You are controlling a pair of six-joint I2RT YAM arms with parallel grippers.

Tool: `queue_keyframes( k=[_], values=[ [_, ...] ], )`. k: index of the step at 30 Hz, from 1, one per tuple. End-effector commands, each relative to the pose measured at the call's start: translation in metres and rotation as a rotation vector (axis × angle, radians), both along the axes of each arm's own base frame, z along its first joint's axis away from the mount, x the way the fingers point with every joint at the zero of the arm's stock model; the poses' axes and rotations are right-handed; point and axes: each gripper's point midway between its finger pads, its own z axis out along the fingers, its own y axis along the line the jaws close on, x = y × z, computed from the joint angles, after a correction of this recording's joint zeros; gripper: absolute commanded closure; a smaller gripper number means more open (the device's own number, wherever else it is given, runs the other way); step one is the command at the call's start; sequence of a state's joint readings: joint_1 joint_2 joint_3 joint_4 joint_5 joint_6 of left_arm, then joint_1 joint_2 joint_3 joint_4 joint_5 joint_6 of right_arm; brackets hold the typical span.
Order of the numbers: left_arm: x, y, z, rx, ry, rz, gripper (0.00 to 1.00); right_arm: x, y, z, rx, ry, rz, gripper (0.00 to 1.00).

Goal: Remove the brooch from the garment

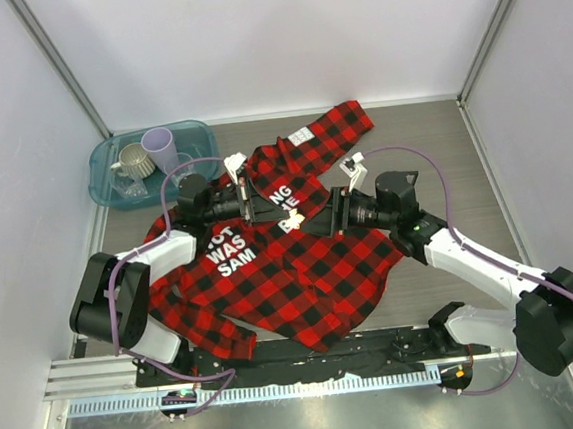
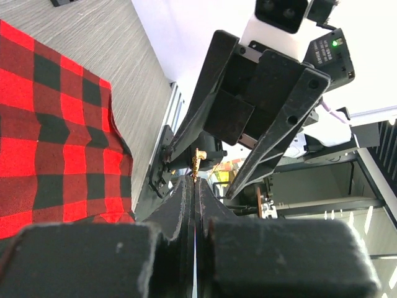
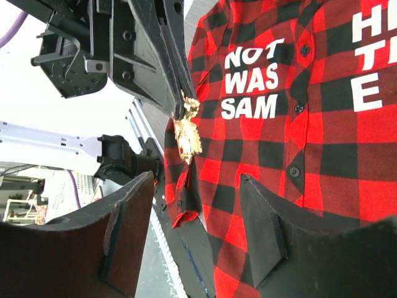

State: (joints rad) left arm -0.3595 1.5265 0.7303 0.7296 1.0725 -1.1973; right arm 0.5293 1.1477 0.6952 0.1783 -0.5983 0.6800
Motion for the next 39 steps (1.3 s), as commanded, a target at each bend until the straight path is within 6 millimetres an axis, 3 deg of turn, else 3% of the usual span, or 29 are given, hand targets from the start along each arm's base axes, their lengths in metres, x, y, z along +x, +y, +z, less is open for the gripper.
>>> queue_keyframes(
  k=[1,17,23,32,39],
  values=[
    [-0.003,0.0,0.018,-0.038,-0.079,-0.021,1.0,-0.003,0.01,0.031,0.127,-0.085,0.053,0.4],
    [-0.001,0.004,0.013,0.042,-0.13,0.023,1.0,0.015,0.023,0.024,0.166,-0.08,0.014,0.6],
    [-0.001,0.004,0.015,0.043,-0.141,0.027,1.0,0.011,0.025,0.02,0.159,-0.074,0.029,0.67],
    [-0.002,0.005,0.015,0.055,-0.151,0.031,1.0,0.009,0.034,0.01,0.123,-0.068,0.042,0.67],
    [-0.001,0.007,0.017,0.073,-0.176,0.048,1.0,0.01,0.033,0.004,0.097,-0.065,0.029,0.76]
  ],
)
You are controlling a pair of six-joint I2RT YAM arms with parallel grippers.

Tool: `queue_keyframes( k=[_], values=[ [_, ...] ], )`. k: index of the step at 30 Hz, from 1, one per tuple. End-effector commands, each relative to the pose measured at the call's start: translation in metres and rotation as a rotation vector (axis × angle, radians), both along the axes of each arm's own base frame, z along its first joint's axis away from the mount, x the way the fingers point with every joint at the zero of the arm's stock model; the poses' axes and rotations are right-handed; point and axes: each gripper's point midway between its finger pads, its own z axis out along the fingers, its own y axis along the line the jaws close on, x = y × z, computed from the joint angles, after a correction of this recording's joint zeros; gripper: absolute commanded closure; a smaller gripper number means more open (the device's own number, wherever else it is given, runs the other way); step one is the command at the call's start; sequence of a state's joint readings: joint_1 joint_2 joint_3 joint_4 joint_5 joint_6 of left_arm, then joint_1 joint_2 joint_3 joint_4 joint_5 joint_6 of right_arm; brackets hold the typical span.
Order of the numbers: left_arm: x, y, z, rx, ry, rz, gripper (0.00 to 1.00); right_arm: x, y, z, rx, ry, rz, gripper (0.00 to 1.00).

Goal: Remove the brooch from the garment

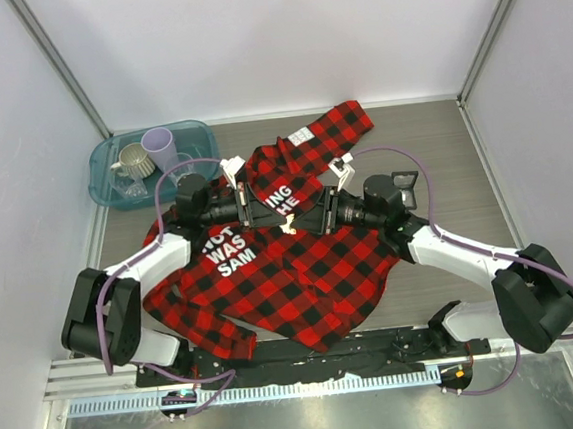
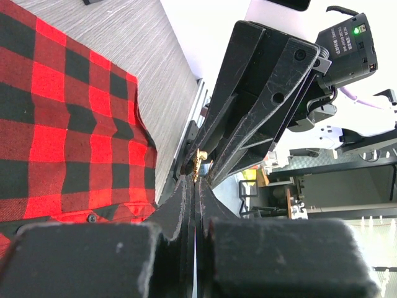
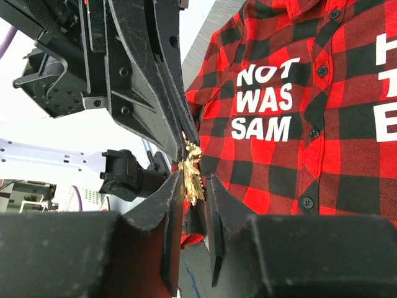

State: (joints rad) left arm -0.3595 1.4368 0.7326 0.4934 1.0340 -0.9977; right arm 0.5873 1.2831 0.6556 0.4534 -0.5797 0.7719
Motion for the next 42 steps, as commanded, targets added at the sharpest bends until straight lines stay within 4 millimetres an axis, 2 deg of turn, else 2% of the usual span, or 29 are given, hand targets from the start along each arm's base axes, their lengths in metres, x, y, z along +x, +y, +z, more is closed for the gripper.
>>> queue_keyframes(
  k=[1,12,18,31,42],
  values=[
    [0.004,0.0,0.026,-0.01,-0.116,0.017,1.0,0.002,0.003,0.011,0.012,-0.059,0.004,0.77],
    [-0.007,-0.002,0.035,0.049,-0.244,0.021,1.0,0.001,0.008,0.01,0.04,-0.039,0.013,0.8],
    [-0.008,-0.003,0.034,0.065,-0.247,0.018,1.0,0.0,0.008,0.01,0.044,-0.042,0.02,0.76],
    [-0.014,-0.004,0.037,0.078,-0.284,0.001,1.0,-0.002,0.01,0.01,0.04,-0.038,0.043,0.79],
    [-0.022,-0.008,0.036,0.093,-0.309,-0.033,1.0,-0.005,0.014,0.011,0.044,-0.039,0.083,0.76]
  ],
)
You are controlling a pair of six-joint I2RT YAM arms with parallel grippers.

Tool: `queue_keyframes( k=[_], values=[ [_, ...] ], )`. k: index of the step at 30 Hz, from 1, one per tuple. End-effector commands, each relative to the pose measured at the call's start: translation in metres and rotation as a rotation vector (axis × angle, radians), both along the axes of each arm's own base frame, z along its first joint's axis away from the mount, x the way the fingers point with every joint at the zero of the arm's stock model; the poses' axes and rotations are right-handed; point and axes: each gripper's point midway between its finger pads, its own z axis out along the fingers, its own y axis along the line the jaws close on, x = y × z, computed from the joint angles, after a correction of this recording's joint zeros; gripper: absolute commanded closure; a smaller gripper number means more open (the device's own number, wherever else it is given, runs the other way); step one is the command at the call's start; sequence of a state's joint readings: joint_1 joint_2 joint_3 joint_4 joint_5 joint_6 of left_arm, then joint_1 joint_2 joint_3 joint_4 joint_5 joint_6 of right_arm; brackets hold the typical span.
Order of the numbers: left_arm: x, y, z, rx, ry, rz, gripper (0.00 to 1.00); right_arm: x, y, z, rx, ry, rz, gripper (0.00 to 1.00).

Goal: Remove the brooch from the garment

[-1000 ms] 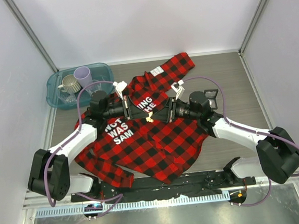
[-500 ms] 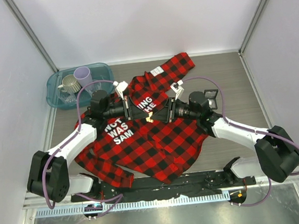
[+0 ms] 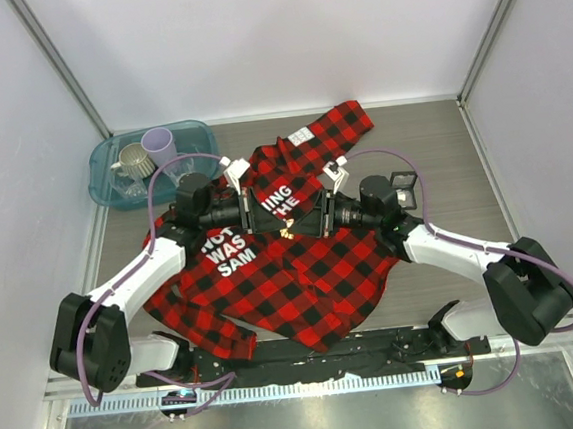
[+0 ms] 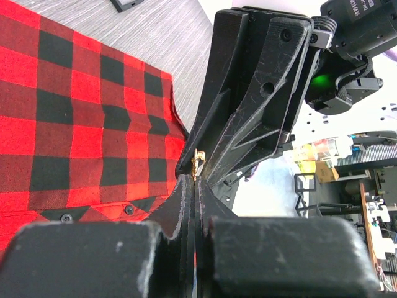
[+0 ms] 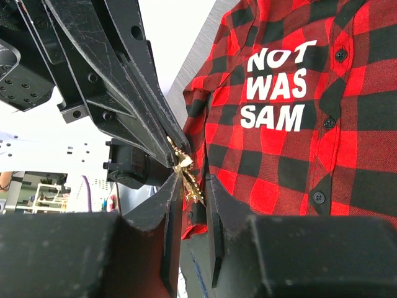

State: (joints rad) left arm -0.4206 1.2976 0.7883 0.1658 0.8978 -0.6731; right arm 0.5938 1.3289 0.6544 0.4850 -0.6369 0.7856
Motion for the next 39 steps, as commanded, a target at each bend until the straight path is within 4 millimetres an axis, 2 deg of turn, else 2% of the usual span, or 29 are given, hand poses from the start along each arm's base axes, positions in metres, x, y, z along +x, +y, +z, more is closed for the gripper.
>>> queue_keyframes(
  k=[1,5,10,11,15,18,23,25,27,33,39],
  values=[
    [-0.01,-0.008,0.033,-0.045,-0.098,-0.065,1.0,0.002,0.007,0.021,0.044,-0.072,0.022,0.75],
    [-0.009,-0.009,0.032,-0.044,-0.086,-0.056,1.0,0.0,0.003,0.022,0.047,-0.071,0.009,0.69],
    [-0.001,-0.008,0.025,-0.046,-0.041,-0.031,1.0,-0.008,-0.007,0.02,0.053,-0.075,-0.025,0.53],
    [0.001,-0.008,0.028,-0.067,-0.032,-0.025,1.0,-0.01,-0.009,0.027,0.066,-0.088,-0.032,0.5],
    [0.003,-0.007,0.03,-0.118,0.004,-0.037,1.0,-0.013,-0.017,0.024,0.054,-0.092,-0.061,0.39],
    [0.001,-0.009,0.028,-0.123,0.019,-0.052,1.0,-0.013,-0.02,0.029,0.062,-0.106,-0.071,0.37],
    [0.001,-0.009,0.029,-0.131,0.019,-0.058,1.0,-0.013,-0.02,0.029,0.067,-0.105,-0.07,0.4],
    [-0.001,-0.009,0.03,-0.141,0.031,-0.063,1.0,-0.01,-0.021,0.028,0.069,-0.099,-0.081,0.49],
    [-0.001,-0.01,0.031,-0.154,0.038,-0.069,1.0,-0.008,-0.024,0.03,0.086,-0.101,-0.096,0.54],
    [-0.002,-0.012,0.033,-0.18,0.049,-0.089,1.0,-0.006,-0.025,0.04,0.132,-0.11,-0.102,0.54],
    [-0.004,-0.012,0.032,-0.182,0.051,-0.094,1.0,-0.006,-0.023,0.042,0.153,-0.107,-0.093,0.54]
  ],
)
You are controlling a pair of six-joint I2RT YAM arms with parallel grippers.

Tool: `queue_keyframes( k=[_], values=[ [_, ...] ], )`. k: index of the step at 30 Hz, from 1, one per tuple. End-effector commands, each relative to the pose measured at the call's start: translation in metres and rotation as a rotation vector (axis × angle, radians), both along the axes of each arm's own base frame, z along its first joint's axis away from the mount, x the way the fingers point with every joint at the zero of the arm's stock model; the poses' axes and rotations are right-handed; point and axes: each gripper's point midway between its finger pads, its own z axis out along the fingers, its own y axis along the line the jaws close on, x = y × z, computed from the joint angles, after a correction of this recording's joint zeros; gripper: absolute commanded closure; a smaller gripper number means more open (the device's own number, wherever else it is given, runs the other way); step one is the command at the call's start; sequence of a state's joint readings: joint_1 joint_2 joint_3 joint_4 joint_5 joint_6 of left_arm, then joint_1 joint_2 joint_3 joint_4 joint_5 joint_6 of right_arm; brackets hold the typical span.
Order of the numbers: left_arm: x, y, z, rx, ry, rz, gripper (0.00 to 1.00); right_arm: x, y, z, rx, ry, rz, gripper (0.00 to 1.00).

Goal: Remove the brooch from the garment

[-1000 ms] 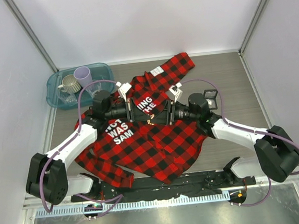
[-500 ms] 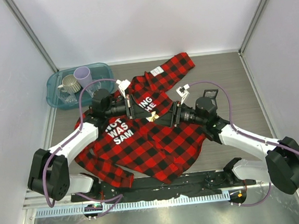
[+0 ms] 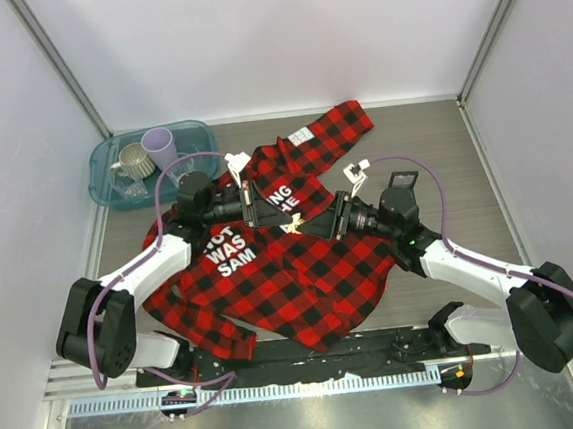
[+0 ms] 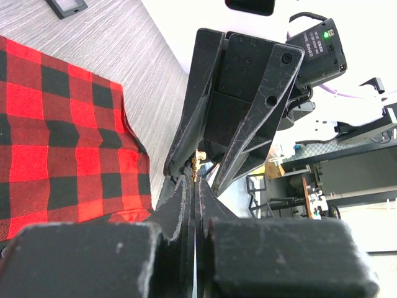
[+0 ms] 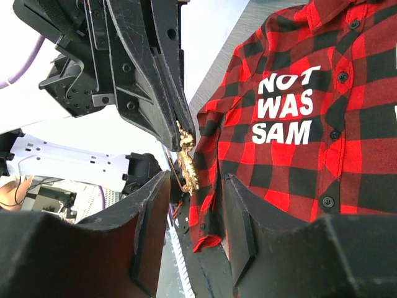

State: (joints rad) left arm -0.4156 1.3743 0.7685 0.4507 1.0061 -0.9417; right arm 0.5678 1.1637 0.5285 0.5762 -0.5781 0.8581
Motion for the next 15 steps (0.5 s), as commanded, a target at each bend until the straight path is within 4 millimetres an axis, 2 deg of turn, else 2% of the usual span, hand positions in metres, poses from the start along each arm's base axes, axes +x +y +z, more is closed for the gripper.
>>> queue_keyframes(
  k=[1,8,15],
  values=[
    [-0.003,0.0004,0.012,-0.037,-0.052,-0.028,1.0,0.0034,0.0005,0.0193,0.058,-0.061,-0.003,0.54],
    [-0.0044,0.0006,0.0133,-0.04,-0.057,-0.034,1.0,0.0057,0.0028,0.0186,0.07,-0.049,0.004,0.67],
    [-0.0066,-0.0001,0.0158,-0.045,-0.073,-0.039,1.0,0.0058,0.0044,0.0153,0.072,-0.031,0.015,0.71]
  ],
)
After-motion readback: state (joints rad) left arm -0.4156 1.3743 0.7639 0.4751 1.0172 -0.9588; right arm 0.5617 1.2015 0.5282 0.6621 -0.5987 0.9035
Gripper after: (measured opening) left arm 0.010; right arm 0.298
